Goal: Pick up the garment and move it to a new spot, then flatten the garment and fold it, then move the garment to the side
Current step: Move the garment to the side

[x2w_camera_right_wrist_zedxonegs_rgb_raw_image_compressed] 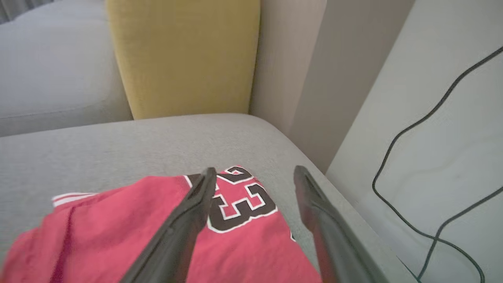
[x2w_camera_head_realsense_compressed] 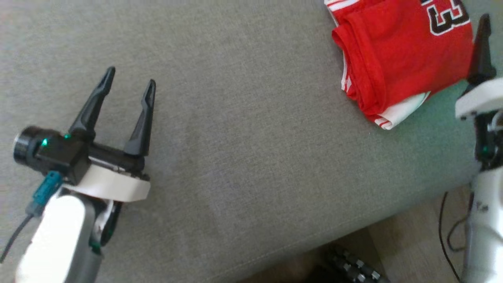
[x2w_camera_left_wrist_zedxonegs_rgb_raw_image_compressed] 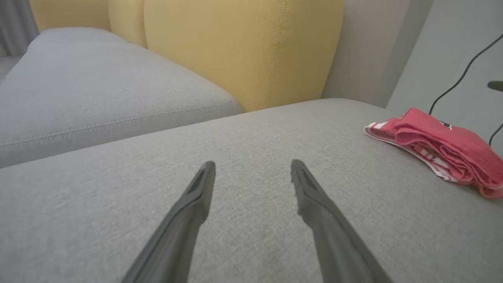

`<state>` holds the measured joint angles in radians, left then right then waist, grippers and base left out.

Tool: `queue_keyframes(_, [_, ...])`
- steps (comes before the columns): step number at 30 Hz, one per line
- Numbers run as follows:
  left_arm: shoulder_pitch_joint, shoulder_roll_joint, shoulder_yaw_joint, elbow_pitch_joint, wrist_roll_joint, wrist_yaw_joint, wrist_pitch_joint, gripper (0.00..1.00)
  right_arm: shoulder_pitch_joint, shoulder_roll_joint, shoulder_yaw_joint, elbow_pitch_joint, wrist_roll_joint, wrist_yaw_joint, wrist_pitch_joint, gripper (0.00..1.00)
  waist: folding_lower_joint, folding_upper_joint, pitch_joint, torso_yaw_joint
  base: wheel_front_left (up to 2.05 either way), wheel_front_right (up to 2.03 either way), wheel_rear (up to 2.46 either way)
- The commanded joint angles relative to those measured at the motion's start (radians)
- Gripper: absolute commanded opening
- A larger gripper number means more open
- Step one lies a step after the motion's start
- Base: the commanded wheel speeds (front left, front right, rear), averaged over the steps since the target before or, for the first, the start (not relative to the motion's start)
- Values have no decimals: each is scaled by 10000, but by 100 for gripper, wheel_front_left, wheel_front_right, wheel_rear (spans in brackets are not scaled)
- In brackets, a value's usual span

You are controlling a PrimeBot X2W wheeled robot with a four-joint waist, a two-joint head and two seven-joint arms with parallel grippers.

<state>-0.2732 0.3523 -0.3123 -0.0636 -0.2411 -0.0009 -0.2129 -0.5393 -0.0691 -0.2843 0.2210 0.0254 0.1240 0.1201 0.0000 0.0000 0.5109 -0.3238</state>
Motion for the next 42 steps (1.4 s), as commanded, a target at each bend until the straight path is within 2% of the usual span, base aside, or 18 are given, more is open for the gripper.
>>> queue_keyframes(1, [92, 23, 270, -189, -68, 90, -126, 100, 401, 41, 336, -799, 74, 67, -182, 100, 0, 0, -515, 335, 0, 0, 0])
queue_keyframes(10, [784, -322, 387, 411, -332, 402, -353, 100, 2590, 182, 1582, -2779, 825, 67, -787, 100, 0, 0, -1695, 1522, 0, 0, 0])
queue_keyframes(15, [1106, -517, 612, 610, -496, 631, -426, 100, 3297, 186, 2350, -3063, 1189, 67, -1136, 100, 0, 0, -2232, 2333, 0, 0, 0])
queue_keyframes(22, [1428, -717, 849, 824, -671, 751, -469, 100, 3888, 187, 2851, -3035, 1322, 67, -1758, 100, 0, 0, -2866, 3179, 0, 0, 0])
queue_keyframes(31, [2224, -840, 980, 1106, -661, 804, -485, 100, 4938, 188, 3116, -2478, 1432, 67, -2100, 100, 0, 0, -3890, 3572, 0, 0, 0])
queue_keyframes(42, [3238, -974, 929, 1221, -573, 840, -487, 100, 6016, 188, 3207, -2952, 1169, 67, -1861, 100, 0, 0, -4852, 3687, 0, 0, 0])
